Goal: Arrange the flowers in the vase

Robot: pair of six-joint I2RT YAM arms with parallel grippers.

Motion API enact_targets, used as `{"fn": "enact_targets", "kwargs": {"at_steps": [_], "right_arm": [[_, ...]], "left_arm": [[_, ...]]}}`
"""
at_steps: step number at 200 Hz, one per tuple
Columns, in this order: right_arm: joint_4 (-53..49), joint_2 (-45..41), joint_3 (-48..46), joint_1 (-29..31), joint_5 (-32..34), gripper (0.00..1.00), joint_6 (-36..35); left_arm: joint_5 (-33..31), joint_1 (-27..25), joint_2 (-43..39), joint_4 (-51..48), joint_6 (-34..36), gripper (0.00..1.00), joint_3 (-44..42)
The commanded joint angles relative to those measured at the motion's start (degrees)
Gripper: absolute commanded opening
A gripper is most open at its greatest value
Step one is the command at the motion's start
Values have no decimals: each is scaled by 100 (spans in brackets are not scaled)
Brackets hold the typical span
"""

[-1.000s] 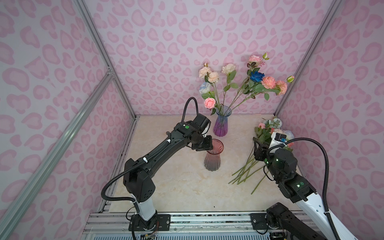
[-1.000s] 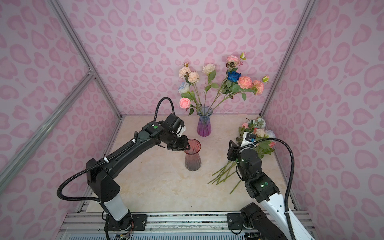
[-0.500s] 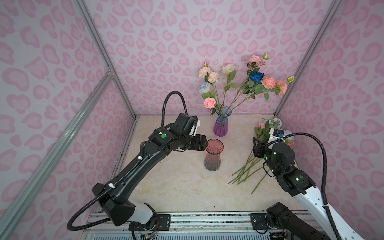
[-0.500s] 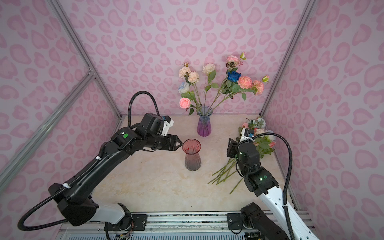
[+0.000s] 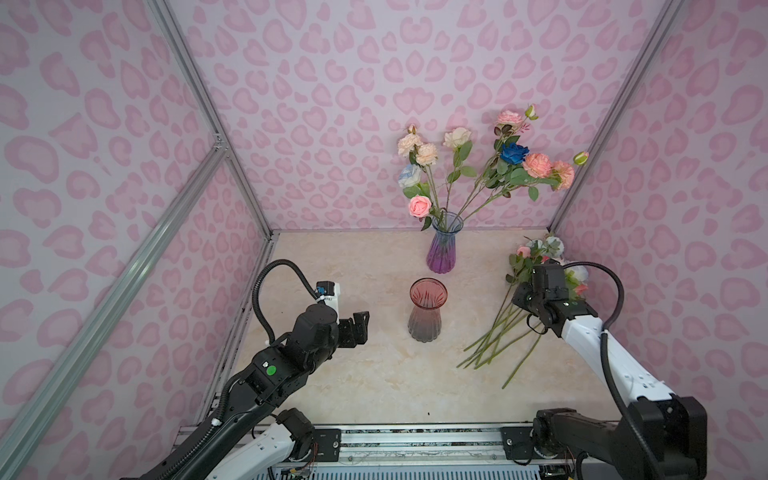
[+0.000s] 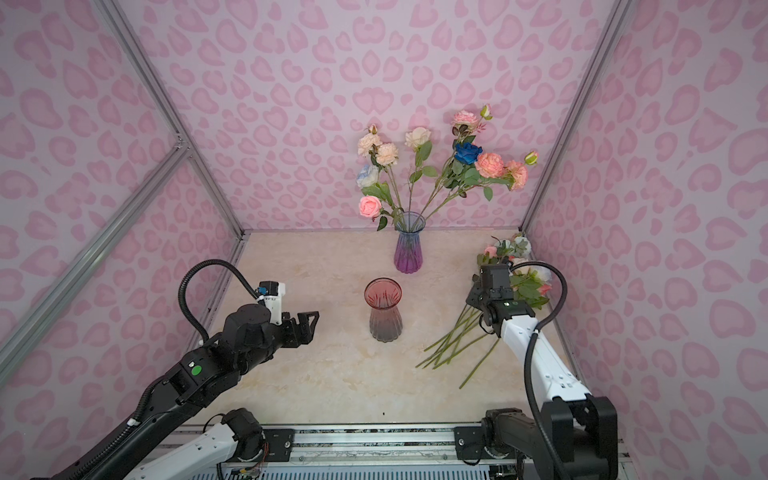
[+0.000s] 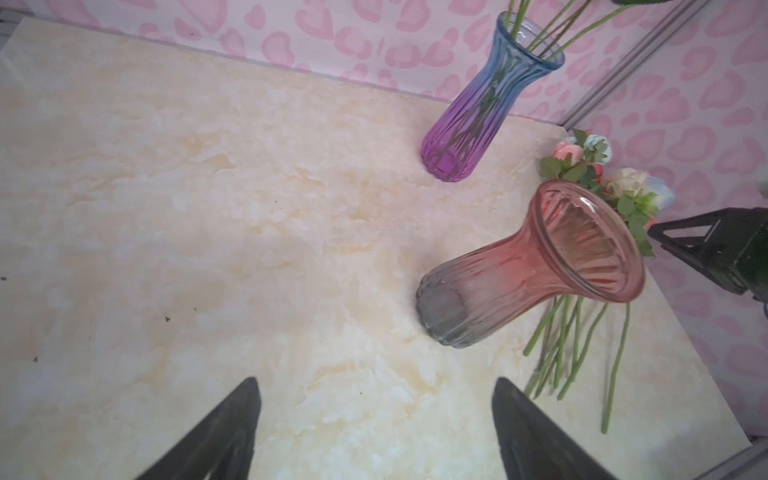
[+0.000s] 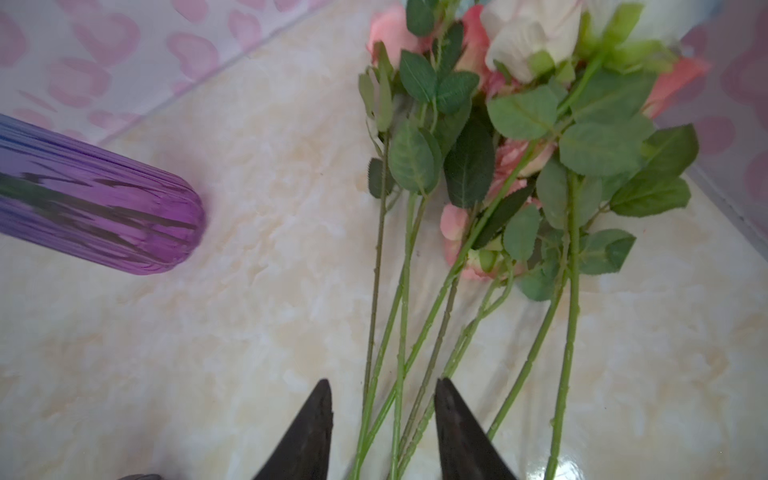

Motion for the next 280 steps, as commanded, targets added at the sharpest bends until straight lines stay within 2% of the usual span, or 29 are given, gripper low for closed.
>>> {"fn": "enact_targets", "kwargs": {"at_steps": [1, 16, 43, 105, 120, 143, 174, 228, 280], "right_arm": [[-78, 847, 405, -240, -431, 41, -71], [-298, 1586, 878, -309, -676, 35, -259], [-193, 2330, 1151, -441, -366, 27, -30], [-244, 2979, 1547, -461, -144, 23, -90], [-259, 3086, 1592, -470, -112, 20, -98], [-279, 3101, 1639, -479, -11, 20, -172], [-257, 3006, 1584, -487, 38, 6, -237], [-151, 2868, 1471, -481, -76, 1, -266], [-352, 1980, 1383, -219, 27, 1, -241]], "left_arm": [[-257, 1, -24, 597, -480, 89, -318], [-143, 7, 50, 642, -548, 89, -448], [-88, 13, 152, 687, -464, 89, -471], [54, 75, 448, 883, -222, 90, -394], [101, 96, 569, 965, -220, 90, -395], [339, 139, 763, 1106, -297, 90, -387], [536, 163, 959, 1241, -327, 90, -342], [645, 225, 1059, 1256, -282, 89, -285], [755, 252, 957, 1244, -344, 89, -278]]}}
